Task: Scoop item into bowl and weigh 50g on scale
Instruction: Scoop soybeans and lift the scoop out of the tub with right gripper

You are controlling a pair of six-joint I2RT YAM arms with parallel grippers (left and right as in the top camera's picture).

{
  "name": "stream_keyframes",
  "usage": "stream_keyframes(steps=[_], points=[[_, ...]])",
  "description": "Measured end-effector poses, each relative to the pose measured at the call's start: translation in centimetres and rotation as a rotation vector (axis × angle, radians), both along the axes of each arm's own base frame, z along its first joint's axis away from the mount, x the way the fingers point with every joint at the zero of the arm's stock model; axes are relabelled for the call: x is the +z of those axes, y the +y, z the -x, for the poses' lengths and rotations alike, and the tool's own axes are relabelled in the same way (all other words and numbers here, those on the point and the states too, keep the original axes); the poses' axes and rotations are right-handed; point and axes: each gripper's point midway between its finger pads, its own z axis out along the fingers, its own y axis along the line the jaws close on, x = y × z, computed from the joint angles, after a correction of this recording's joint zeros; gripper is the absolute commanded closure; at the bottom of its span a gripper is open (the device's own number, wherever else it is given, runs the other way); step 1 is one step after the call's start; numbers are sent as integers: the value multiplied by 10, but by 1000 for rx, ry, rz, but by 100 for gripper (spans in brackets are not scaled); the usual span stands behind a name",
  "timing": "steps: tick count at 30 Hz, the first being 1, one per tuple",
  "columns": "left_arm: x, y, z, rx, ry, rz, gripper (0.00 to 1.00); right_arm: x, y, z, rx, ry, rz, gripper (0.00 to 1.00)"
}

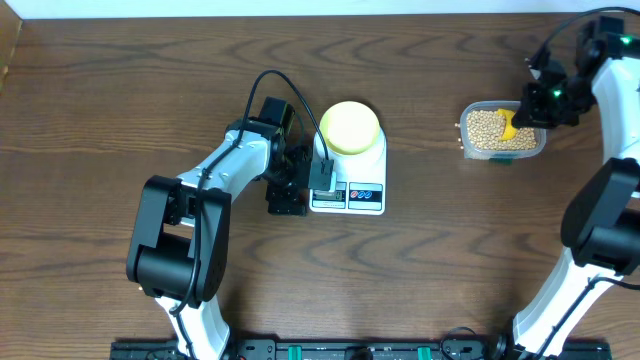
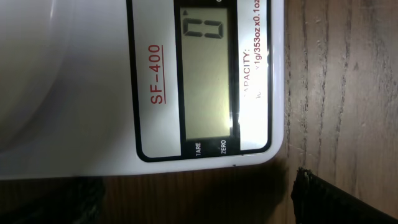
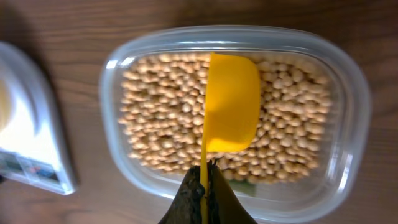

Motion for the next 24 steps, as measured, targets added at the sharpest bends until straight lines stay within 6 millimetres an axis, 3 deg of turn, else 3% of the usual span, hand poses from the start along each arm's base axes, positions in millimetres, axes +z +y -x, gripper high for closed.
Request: stream_keyframes(steps=[12,24], points=[[0,0,0,0,0,0,2,1,-6,8,-55,-19,-194,99],[0,0,0,0,0,0,2,20,-40,14,-174,-86,-366,99]])
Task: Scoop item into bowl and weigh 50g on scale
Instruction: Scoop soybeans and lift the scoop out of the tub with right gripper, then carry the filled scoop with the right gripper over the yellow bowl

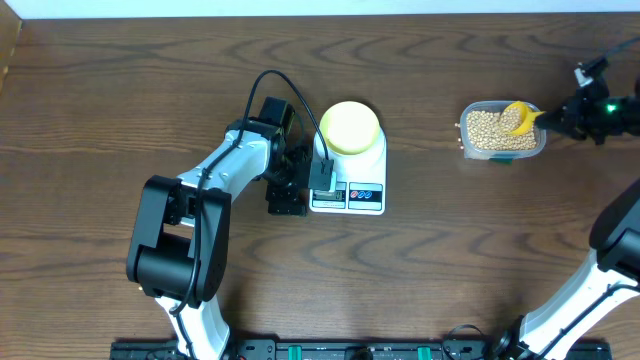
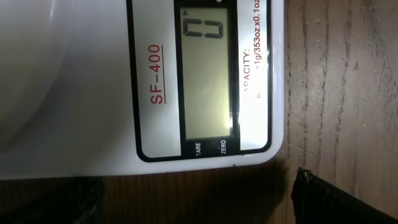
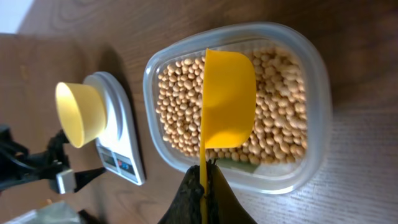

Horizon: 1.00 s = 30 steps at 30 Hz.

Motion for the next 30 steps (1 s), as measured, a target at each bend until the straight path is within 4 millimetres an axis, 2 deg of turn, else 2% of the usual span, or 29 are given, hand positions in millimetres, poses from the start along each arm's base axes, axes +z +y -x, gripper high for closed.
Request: stream_keyframes(steps=[16,30], points=[[0,0,0,0,0,0,2,13,-26,14,-89,-21,-115,99],[0,0,0,0,0,0,2,35,-11,16,-59,-93,-248,99]])
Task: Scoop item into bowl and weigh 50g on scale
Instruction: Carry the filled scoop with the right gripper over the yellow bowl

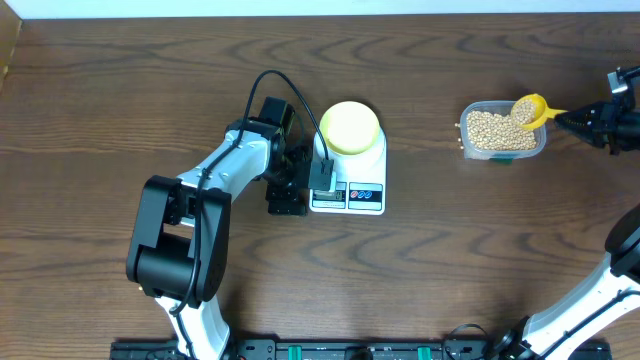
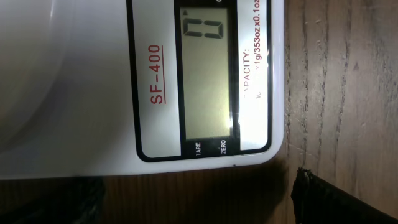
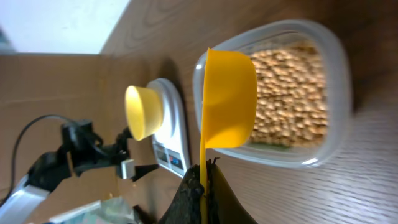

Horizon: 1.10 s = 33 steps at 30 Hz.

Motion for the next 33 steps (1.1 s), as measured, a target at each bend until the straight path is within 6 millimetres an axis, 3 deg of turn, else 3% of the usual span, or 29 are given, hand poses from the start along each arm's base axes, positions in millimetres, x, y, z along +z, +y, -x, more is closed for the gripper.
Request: stream_keyframes(steps=[15,33], points=[[0,0,0,0,0,0,2,21,13,0,33,-104,-92,99],[0,0,0,0,0,0,2,27,15,-1,36,-141,-114,99]])
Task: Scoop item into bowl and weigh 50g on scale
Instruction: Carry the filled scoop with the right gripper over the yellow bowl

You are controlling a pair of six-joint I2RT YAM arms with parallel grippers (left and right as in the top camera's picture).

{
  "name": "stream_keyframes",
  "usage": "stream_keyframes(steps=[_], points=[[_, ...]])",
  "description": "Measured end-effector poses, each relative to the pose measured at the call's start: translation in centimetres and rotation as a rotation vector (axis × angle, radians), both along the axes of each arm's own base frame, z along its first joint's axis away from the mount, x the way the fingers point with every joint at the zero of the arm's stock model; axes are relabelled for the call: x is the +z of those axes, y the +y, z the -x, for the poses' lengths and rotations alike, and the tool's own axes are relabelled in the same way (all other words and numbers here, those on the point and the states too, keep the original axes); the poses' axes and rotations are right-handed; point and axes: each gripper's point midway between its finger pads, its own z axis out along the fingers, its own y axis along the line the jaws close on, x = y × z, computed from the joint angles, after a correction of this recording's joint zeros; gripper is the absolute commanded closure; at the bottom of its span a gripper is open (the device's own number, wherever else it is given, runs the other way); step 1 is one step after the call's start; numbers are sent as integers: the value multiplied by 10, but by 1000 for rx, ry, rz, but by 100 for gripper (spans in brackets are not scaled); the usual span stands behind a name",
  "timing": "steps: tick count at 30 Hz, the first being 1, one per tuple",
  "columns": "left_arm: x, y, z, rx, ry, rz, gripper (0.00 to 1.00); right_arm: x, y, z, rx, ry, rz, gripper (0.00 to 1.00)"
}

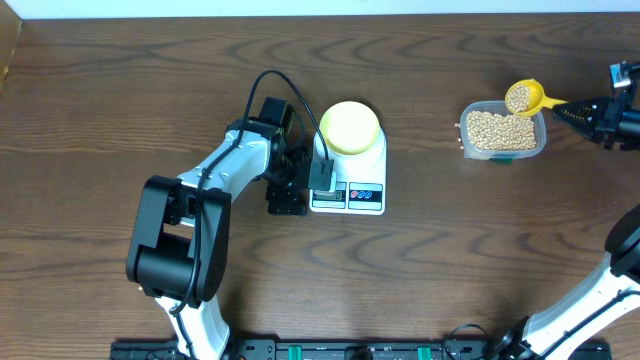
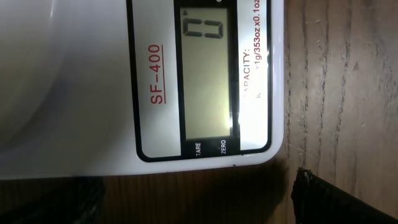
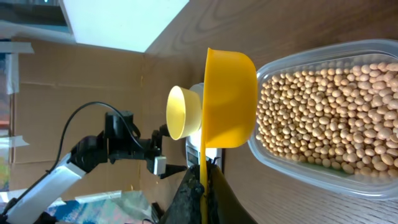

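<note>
A yellow bowl (image 1: 349, 127) sits on the white scale (image 1: 348, 185), whose display (image 2: 207, 78) reads 0. My right gripper (image 1: 582, 112) is shut on the handle of a yellow scoop (image 1: 523, 97) filled with soybeans, held level just above the far edge of the clear tub of soybeans (image 1: 502, 133). In the right wrist view the scoop (image 3: 230, 99) shows from beneath, with the tub (image 3: 329, 118) to its right and the bowl (image 3: 183, 112) beyond. My left gripper (image 1: 288, 185) rests open beside the scale's left side, its dark fingertips (image 2: 323, 199) apart at the frame's bottom.
A black cable (image 1: 268, 85) loops from the left arm behind the scale. The wooden table (image 1: 450, 260) stretches between scale and tub. Cardboard and clutter lie beyond the table in the right wrist view.
The loaded scoop has risen from the tub's far right corner and now sits a little farther back and left, above the rim. The left arm and scale reading are unchanged.
My right gripper held the scoop face-down over the beans in the tub. Then the wrist was turned and the scoop lay tilted in the beans. Later it came up full at the tub's edge, and now it stands clear above the rim. The left gripper never moved.
</note>
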Motion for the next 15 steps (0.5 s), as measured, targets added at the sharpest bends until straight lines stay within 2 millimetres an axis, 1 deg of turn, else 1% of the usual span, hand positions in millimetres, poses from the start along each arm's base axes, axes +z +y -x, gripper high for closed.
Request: stream_keyframes(steps=[8,15], points=[[0,0,0,0,0,0,2,6,8,-2,5,-10,-38,99],[0,0,0,0,0,0,2,11,34,-8,60,-22,-63,99]])
